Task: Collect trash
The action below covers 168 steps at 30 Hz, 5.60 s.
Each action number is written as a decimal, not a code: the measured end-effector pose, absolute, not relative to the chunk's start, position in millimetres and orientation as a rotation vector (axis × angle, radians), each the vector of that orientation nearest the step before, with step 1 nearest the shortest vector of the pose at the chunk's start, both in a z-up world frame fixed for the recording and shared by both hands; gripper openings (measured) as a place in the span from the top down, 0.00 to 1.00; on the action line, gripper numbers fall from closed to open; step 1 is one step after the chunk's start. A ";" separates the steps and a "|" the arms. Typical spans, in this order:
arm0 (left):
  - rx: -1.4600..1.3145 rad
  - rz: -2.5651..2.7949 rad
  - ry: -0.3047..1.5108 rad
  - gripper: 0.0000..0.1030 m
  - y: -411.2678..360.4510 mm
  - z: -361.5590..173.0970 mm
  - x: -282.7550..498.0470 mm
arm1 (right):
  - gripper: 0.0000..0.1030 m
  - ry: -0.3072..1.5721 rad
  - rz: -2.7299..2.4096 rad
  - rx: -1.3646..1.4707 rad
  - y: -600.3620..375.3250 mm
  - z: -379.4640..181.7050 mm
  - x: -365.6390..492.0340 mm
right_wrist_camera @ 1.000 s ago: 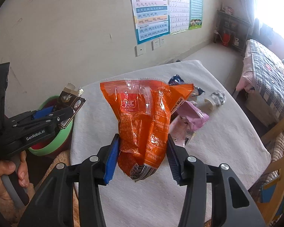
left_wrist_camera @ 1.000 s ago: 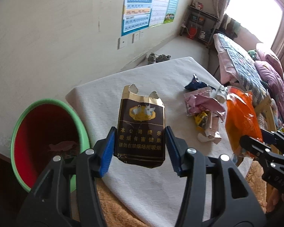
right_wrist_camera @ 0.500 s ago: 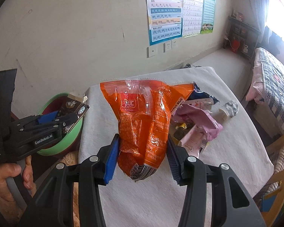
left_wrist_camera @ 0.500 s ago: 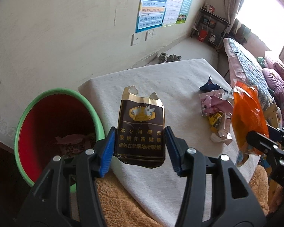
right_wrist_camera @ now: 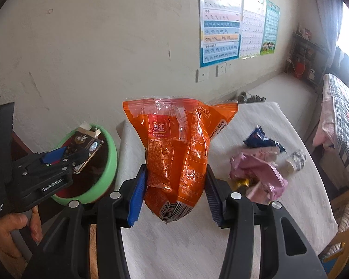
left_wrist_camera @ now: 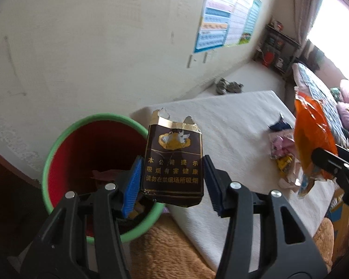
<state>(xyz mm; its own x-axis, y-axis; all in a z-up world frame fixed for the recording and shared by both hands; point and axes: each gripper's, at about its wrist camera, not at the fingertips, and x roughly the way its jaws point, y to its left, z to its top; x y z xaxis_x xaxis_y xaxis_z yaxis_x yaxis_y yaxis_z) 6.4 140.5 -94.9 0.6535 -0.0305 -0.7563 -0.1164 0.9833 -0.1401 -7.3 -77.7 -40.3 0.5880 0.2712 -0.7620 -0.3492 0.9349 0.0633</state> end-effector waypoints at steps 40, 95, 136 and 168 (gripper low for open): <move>-0.270 0.321 0.889 0.55 250.6 -123.3 -17.3 | 0.53 1.025 0.678 -0.174 69.0 -79.2 18.7; -0.015 -0.083 0.909 0.32 56.6 -91.1 26.9 | 0.68 1.080 0.071 0.378 -266.2 -127.9 9.2; 0.287 -0.380 1.212 0.39 -145.3 -213.0 117.4 | 0.64 1.027 -0.192 0.481 -364.4 -151.7 -75.2; -0.069 -0.302 1.128 0.43 -37.3 -161.2 73.4 | 0.29 1.123 -0.136 0.396 -355.2 -161.4 -62.2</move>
